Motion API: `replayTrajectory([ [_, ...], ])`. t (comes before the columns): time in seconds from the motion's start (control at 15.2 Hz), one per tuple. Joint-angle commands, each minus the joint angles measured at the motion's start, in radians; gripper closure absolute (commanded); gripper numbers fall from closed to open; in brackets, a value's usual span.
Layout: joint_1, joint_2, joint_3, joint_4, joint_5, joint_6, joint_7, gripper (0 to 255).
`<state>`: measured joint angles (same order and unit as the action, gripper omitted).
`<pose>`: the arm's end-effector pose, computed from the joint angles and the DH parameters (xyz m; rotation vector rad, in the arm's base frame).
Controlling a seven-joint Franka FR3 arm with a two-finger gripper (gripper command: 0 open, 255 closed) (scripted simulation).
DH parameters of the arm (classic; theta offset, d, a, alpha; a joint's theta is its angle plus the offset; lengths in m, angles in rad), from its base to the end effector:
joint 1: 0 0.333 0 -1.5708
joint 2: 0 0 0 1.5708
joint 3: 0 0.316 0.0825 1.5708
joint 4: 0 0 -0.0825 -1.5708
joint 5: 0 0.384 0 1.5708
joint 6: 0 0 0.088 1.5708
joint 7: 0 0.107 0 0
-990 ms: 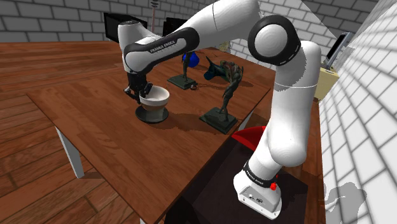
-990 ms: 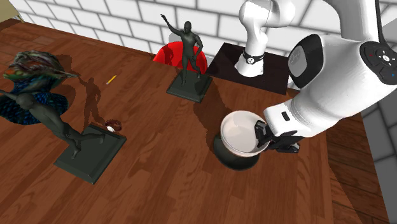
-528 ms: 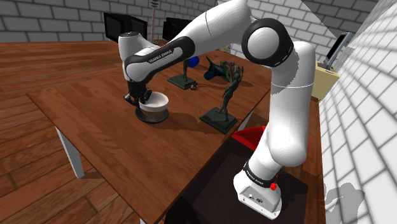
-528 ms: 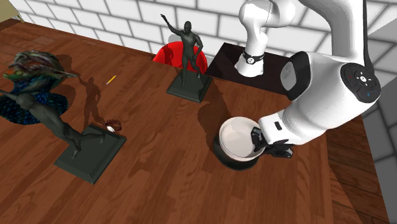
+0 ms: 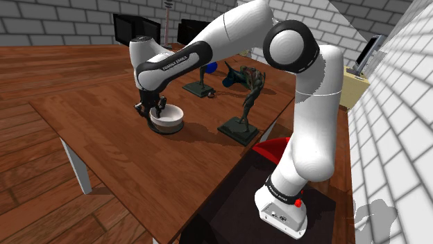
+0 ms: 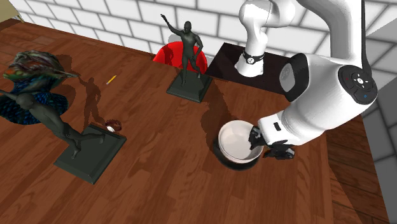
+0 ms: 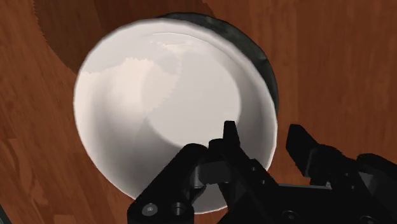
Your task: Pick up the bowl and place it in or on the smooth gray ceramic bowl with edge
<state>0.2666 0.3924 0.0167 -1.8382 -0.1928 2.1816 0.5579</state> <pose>0.6110 0.1698 0.3126 2.9763 -0.2402 0.0246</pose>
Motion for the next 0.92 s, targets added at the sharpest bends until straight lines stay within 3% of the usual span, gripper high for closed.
replayTrajectory([
  [0.0,0.0,0.0,0.0,0.0,0.0,0.0,0.0,0],
  [0.26,0.0,0.0,0.0,0.0,0.0,0.0,0.0,0],
  [0.53,0.008,-0.054,0.008,0.054,0.011,-0.108,-0.007,0],
  [0.86,0.008,-0.054,0.008,0.054,0.011,-0.108,-0.007,0],
])
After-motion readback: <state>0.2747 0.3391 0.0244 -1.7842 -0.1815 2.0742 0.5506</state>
